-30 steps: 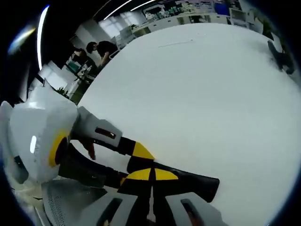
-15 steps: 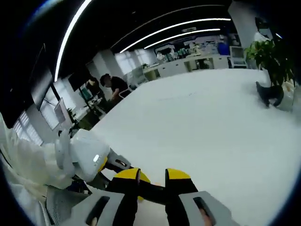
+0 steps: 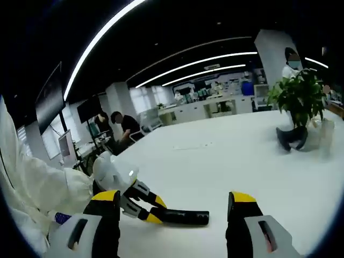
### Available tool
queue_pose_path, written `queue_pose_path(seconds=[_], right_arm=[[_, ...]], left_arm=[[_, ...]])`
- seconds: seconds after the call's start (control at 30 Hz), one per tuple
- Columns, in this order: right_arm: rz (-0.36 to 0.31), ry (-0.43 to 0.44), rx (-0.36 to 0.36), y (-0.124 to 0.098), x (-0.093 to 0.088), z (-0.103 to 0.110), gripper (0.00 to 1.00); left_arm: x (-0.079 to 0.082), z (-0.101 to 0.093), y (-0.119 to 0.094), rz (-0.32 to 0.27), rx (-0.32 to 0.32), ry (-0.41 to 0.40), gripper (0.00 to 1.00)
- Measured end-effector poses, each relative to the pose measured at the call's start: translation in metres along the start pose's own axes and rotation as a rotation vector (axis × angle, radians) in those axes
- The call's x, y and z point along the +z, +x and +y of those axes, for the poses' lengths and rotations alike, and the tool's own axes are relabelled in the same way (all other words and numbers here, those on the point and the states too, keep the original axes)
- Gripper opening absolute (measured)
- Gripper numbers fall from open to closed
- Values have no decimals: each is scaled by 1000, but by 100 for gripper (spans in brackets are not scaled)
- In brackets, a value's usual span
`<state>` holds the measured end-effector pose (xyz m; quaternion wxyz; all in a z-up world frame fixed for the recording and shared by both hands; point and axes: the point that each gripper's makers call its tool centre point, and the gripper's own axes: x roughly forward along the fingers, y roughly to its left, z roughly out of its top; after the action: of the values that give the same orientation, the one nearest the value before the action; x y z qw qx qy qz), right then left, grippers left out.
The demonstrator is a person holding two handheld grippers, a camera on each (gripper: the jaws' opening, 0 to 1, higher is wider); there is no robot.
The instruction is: Press the specified remote control buttons in sequence, fully releasing each button before pressing the next.
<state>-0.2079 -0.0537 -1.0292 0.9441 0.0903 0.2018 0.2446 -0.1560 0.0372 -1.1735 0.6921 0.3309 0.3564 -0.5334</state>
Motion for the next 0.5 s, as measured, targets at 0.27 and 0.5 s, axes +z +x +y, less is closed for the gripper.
queue_pose_path(seconds=[0.27,0.5], right_arm=[[42,-35,-34,-13,-16,-11,93],[65,-47,-69,-18,-22,-23,95]], left_arm=[[2,46,5,9,35,15,21],[-1,87,15,33,47,36,21]])
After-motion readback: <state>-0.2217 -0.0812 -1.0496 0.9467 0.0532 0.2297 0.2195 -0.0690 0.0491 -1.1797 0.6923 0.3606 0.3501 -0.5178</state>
